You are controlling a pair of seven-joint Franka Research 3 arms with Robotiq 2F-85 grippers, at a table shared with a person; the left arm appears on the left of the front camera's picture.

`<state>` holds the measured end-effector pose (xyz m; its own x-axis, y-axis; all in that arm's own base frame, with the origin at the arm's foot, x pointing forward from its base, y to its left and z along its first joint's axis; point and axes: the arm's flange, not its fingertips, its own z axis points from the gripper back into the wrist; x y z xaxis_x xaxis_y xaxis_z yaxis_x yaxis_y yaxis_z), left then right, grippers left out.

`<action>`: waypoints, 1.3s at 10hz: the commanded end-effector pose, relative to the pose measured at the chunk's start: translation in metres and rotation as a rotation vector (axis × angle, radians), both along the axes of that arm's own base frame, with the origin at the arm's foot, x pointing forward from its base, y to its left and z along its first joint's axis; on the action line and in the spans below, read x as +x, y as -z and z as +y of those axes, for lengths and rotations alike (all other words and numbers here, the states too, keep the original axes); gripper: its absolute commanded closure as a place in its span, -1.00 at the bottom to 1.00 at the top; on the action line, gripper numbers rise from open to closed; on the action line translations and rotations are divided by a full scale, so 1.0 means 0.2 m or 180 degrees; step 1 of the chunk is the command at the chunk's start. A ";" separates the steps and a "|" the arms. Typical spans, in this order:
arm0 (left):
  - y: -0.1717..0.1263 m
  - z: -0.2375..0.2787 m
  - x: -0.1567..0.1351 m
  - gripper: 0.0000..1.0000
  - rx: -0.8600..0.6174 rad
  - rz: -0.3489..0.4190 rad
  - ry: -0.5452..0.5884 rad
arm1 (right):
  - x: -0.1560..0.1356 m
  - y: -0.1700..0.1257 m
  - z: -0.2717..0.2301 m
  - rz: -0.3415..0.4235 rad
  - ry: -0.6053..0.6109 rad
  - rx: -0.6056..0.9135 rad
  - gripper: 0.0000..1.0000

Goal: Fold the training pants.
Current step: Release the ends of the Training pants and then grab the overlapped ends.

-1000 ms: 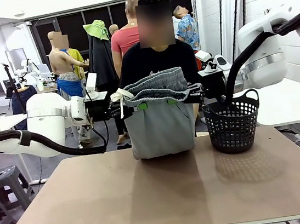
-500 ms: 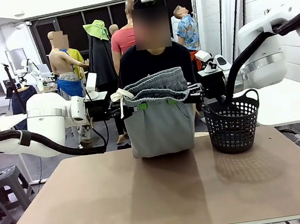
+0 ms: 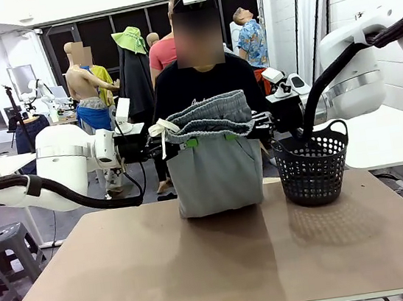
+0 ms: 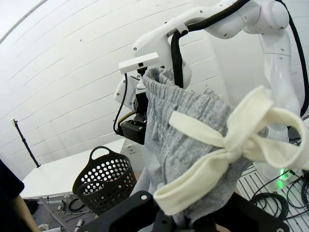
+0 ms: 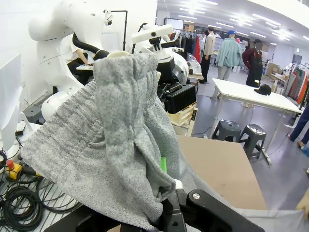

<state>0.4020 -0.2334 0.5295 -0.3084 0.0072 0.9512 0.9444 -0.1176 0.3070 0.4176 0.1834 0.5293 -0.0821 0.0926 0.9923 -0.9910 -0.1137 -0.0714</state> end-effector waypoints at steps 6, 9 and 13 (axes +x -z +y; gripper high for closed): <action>-0.02 -0.01 -0.02 1.00 -0.0042 -0.0048 0.0003 | -0.02 0.00 0.00 -0.0025 -0.0011 0.0069 1.00; -0.02 -0.01 -0.02 1.00 -0.0042 -0.0048 0.0003 | -0.02 0.00 0.00 -0.0025 -0.0011 0.0069 1.00; -0.02 -0.01 -0.02 1.00 -0.0042 -0.0048 0.0003 | -0.02 0.00 0.00 -0.0025 -0.0011 0.0069 1.00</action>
